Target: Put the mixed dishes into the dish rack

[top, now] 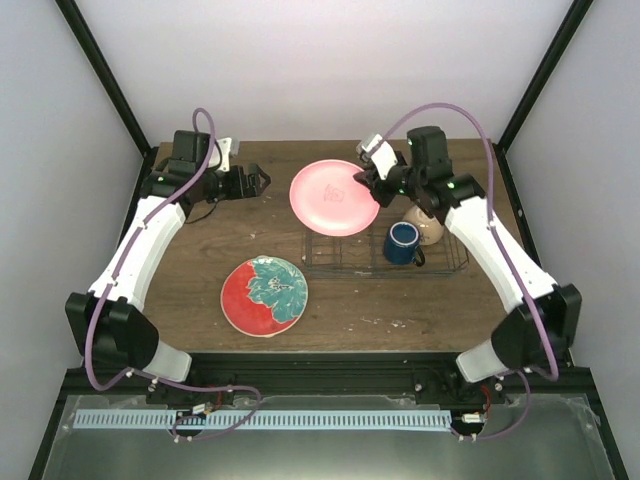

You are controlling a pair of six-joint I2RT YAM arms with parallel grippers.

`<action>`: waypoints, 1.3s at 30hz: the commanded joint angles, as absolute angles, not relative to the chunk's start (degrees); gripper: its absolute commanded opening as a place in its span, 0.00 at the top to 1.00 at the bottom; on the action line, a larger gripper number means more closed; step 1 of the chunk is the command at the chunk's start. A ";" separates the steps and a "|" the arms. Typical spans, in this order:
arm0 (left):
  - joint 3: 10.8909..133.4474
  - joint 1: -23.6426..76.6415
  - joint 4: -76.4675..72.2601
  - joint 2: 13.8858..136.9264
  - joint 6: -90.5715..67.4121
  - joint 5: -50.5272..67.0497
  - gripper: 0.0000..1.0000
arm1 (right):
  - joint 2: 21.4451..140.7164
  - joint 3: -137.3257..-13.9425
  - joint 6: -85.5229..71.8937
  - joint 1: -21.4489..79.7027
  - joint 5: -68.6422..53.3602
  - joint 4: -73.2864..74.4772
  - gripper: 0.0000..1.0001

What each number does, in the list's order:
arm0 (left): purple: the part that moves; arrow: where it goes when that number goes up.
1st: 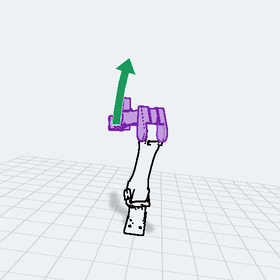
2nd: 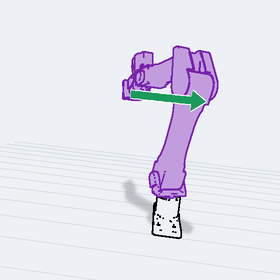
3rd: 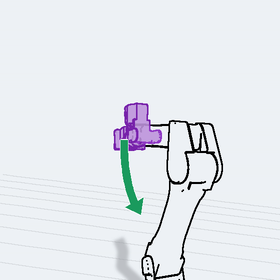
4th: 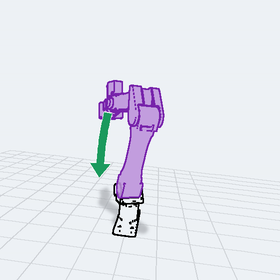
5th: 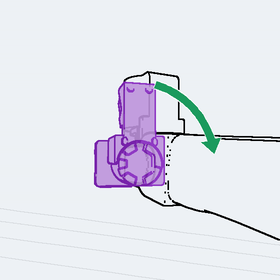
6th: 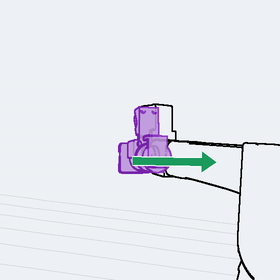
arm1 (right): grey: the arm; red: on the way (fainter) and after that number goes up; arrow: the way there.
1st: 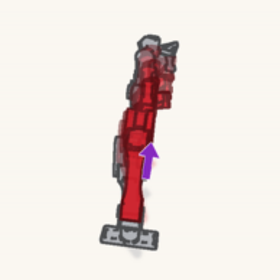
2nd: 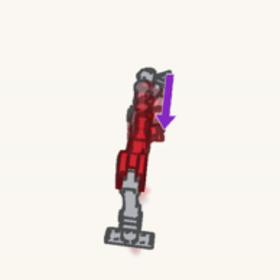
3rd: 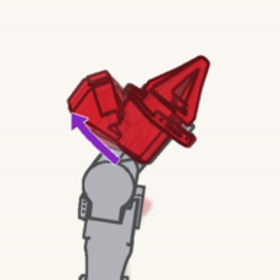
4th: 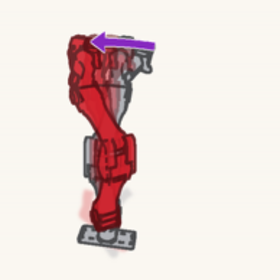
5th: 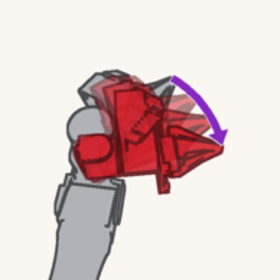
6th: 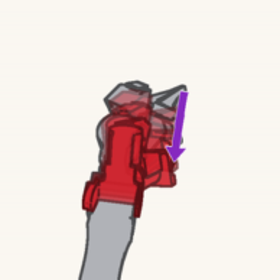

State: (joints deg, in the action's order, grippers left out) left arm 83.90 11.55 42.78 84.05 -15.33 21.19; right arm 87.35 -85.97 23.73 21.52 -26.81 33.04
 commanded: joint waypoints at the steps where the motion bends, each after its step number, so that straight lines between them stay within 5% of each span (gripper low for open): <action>1: 85.55 11.16 41.75 86.98 -14.38 22.28 0.00 | 79.71 -76.52 33.18 21.97 -18.63 18.13 0.99; 10: 85.08 10.95 40.74 89.11 -14.13 24.14 0.00 | 72.03 -60.61 47.07 20.03 -11.41 -0.30 0.99; 39: 86.95 10.89 42.47 92.62 -14.37 20.73 0.00 | 83.64 -63.54 58.25 12.91 -28.85 -2.24 0.99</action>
State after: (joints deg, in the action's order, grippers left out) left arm 85.43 11.16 42.37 91.98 -14.74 21.39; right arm 83.22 -61.36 57.01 13.30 -26.74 -0.19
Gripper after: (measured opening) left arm 0.997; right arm 0.109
